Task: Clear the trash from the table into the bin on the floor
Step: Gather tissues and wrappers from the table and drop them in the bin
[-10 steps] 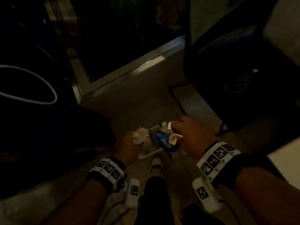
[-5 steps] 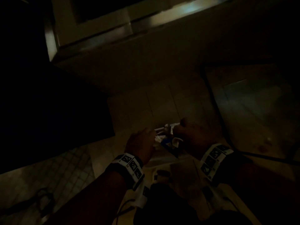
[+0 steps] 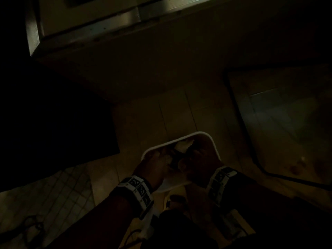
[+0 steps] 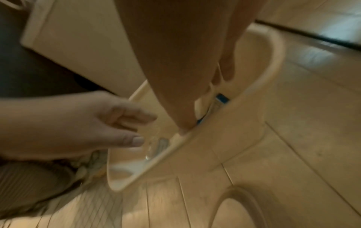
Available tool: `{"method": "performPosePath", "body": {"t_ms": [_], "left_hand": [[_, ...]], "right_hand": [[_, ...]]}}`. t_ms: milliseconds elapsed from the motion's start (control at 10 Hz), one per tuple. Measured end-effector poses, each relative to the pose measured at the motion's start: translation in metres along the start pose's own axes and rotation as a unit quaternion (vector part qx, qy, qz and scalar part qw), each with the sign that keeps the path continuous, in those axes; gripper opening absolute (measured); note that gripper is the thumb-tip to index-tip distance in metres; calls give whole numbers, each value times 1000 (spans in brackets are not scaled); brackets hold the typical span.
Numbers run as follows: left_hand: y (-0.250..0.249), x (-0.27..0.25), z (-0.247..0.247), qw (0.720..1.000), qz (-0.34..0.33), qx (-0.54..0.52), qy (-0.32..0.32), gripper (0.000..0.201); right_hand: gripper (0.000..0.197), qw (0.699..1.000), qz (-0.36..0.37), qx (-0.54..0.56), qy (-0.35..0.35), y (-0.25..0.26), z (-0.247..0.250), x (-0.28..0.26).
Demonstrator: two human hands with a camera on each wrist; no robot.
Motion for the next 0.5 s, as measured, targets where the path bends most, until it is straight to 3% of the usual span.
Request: {"method": "performPosePath", "body": {"t_ms": [100, 200, 300, 400, 500], "left_hand": [[-5, -15, 15, 1000, 6, -29, -1, 43], [-28, -58, 77, 991, 64, -118, 21, 43], [-40, -103, 120, 989, 71, -106, 76, 44], [-63, -159, 176, 992, 34, 27, 115, 35], [-105, -226, 212, 962, -38, 83, 259, 37]], "right_hand": [[38, 999, -41, 5, 18, -10, 7, -24], [46, 984, -118, 134, 11, 3, 59, -88], [47, 978, -122, 166, 24, 17, 95, -159], [48, 967, -119, 223, 25, 35, 139, -253], [32, 952, -136, 272, -12, 44, 191, -357]]}}
Point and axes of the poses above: each hand's wrist, its own x-axis towards the middle knuckle, its own z-axis out of the back of the hand, y = z × x, the point moved 5 cm from there along x, towards the middle knuckle, and after that the axes turned 11 degrees about -y, right-handed, at the moved point
